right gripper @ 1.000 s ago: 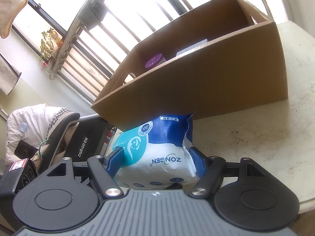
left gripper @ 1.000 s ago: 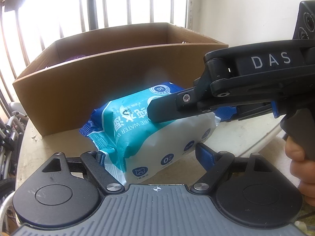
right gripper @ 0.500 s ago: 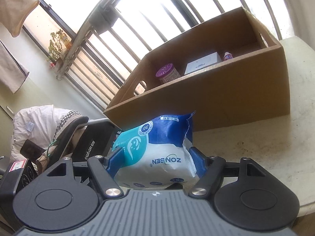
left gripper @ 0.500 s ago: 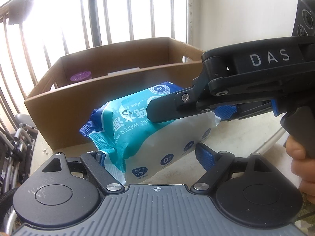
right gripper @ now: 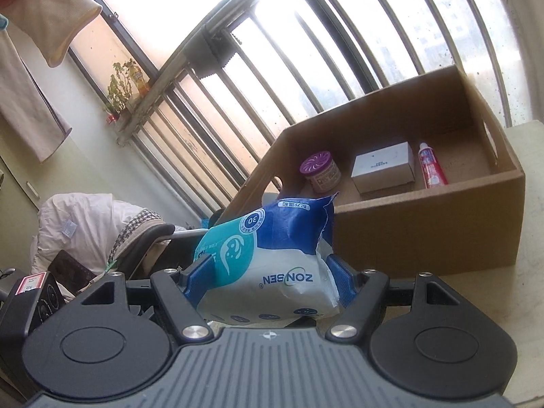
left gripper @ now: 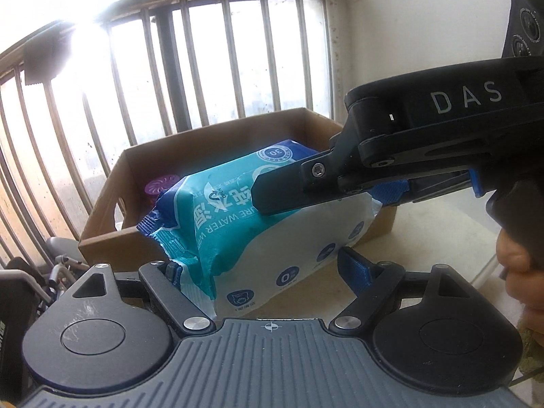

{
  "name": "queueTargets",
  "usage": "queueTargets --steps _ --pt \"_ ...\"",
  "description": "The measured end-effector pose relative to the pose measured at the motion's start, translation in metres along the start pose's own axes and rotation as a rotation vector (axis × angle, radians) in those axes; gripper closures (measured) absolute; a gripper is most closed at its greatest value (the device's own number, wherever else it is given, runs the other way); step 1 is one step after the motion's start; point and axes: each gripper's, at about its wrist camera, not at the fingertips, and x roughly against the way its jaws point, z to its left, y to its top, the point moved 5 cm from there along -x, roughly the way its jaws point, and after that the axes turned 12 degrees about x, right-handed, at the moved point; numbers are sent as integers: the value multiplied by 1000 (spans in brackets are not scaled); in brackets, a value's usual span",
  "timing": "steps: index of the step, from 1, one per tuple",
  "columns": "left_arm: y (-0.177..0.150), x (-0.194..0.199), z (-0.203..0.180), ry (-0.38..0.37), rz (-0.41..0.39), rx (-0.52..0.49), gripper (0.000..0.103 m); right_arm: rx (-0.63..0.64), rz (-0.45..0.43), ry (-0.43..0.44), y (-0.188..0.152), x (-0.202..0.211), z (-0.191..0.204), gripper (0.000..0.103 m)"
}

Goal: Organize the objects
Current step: 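Lift the wet-wipes pack over the cardboard box wall with the right gripper, then lower the wet-wipes pack onto the box floor beside the purple jar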

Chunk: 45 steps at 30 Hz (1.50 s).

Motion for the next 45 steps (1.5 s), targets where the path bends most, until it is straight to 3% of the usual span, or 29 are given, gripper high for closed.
queueTargets --steps 12,28,35,45 --pt "45 -13 12 17 -58 -42 19 37 -46 13 37 -3 6 27" --pt "81 -37 20 44 -52 -74 19 36 7 23 80 -47 -10 27" --pt "77 -61 31 20 24 -68 19 -3 86 31 88 -79 -31 27" --pt "81 -125 54 -104 250 -19 19 -129 309 58 85 -133 -86 28"
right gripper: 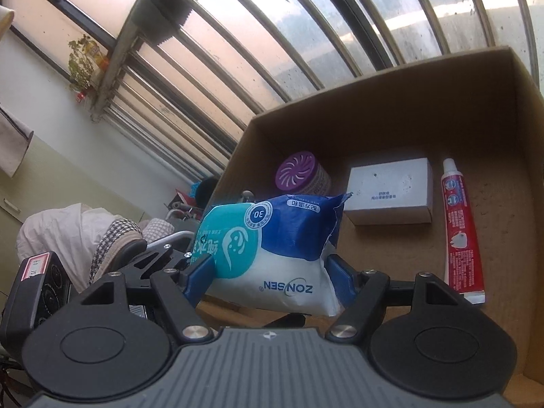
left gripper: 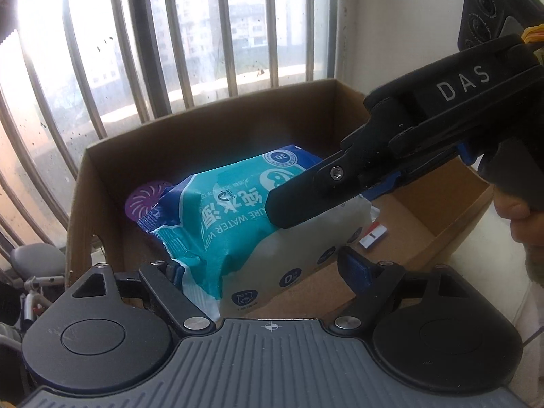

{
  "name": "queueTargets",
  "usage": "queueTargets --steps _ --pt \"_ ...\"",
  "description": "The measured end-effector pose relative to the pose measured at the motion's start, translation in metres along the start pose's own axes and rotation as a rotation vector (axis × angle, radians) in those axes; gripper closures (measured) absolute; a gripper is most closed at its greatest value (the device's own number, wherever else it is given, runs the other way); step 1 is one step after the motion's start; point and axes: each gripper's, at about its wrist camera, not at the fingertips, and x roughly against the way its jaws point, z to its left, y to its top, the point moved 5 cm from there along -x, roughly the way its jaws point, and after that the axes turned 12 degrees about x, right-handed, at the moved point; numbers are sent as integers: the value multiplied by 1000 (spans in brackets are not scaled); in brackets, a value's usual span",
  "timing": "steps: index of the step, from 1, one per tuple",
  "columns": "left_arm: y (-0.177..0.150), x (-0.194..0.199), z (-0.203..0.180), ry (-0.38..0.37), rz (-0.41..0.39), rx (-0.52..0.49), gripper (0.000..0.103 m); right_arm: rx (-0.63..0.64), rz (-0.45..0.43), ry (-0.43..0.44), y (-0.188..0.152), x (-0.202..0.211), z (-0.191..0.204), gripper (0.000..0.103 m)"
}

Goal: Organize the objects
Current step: 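Lower the wet-wipes pack onto the box floor beside the purple jar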

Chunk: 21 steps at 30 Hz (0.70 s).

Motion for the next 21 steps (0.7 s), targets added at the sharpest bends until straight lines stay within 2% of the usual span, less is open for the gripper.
queueTargets --steps 3,6,10,13,17,21 --pt "1 -13 5 1 36 -1 19 -6 39 -19 2 -12 -13 28" --pt "-1 -13 13 13 31 8 13 -3 94 -61 1 -25 -29 28" --pt "-7 -4 26 5 22 39 9 -37 149 -43 -3 -28 -43 27" --pt "-6 0 31 -15 21 57 8 -54 137 -38 -2 -19 -49 20" --pt "-2 -4 30 -51 40 83 6 -116 116 16 1 -12 -53 8" --pt "0 -14 25 -108 79 117 6 -126 132 43 7 -18 -48 6"
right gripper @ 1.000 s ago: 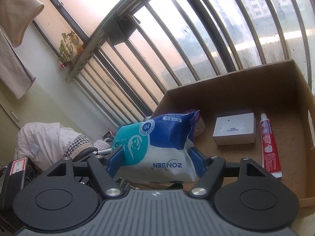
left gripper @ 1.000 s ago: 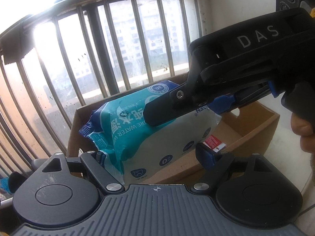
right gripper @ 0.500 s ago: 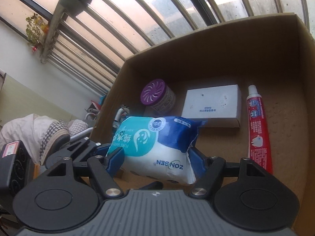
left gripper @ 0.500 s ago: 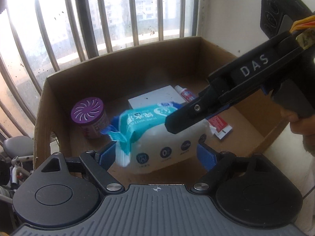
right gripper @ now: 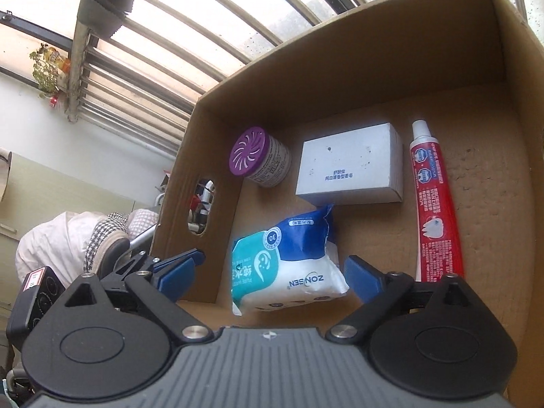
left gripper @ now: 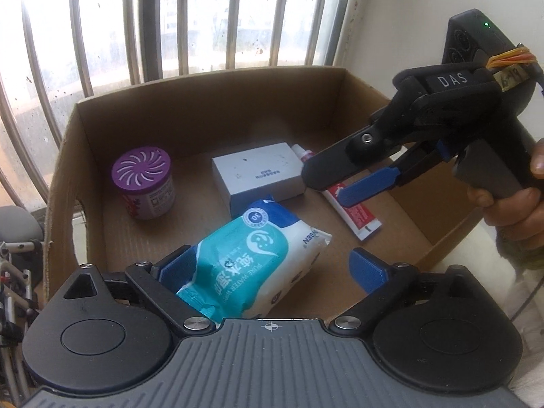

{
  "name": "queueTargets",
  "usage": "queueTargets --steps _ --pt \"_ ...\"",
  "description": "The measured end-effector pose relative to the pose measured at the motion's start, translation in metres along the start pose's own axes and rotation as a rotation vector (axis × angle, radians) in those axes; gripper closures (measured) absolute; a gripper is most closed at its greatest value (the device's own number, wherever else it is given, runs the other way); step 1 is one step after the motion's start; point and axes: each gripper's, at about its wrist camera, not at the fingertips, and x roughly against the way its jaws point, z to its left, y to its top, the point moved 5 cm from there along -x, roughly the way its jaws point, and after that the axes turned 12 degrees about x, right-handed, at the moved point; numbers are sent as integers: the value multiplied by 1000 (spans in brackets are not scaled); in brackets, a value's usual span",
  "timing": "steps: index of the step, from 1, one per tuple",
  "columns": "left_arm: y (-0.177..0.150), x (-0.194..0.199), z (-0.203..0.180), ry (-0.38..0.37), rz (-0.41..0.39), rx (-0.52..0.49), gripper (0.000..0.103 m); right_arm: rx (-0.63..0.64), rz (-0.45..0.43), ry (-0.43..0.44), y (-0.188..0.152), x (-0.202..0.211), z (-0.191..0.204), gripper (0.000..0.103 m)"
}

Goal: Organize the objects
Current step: 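Lower the wet-wipes pack onto the box floor beside the purple jar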

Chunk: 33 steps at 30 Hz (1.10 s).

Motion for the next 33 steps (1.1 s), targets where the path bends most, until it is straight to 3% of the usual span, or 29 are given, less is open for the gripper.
queueTargets --steps 8,14,17,27,33 --pt "4 -18 9 -86 113 168 4 19 70 17 15 -34 16 5" --pt "3 -17 6 -67 99 143 3 -17 118 -5 10 -53 12 1" --pt "1 -17 3 -57 87 106 3 -47 134 28 2 -51 11 0" --pt "1 -22 -11 -130 94 92 2 -109 135 64 -6 -48 8 0" --pt "2 -24 -13 -137 83 80 2 -134 145 103 -10 -53 8 0"
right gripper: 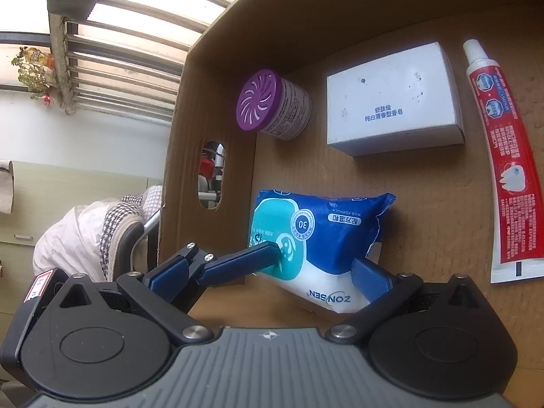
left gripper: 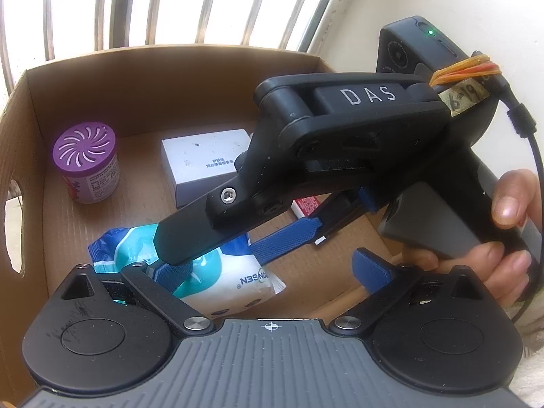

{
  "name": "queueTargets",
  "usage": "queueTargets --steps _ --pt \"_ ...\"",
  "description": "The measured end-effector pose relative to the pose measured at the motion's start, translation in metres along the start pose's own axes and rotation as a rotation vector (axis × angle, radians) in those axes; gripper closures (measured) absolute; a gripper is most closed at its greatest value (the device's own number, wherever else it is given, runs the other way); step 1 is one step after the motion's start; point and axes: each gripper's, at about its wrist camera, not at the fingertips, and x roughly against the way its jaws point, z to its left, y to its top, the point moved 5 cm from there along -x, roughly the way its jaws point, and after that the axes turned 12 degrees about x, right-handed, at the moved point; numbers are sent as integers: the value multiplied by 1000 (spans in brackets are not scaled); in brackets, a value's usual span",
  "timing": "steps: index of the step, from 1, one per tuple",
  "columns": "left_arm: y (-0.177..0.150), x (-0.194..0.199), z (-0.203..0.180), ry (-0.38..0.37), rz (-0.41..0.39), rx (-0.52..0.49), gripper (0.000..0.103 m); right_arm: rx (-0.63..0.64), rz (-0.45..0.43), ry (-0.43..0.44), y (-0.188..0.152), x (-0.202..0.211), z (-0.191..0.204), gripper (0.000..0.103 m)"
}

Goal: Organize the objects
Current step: 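Lower the wet-wipes pack onto the box floor beside the purple jar, then open the right gripper and release the wet-wipes pack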

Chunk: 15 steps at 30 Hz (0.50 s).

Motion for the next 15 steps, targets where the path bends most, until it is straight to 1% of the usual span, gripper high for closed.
queueTargets --steps 4,10,13,15 --pt "0 5 2 23 -20 -14 2 -5 -6 5 1 2 0 0" --pt "7 34 14 6 -64 21 2 -4 -50 -32 4 12 0 0" --pt "10 43 21 8 -50 49 2 34 -80 -64 4 22 4 2" --pt "12 46 25 27 -27 51 2 61 -100 -81 5 29 6 7"
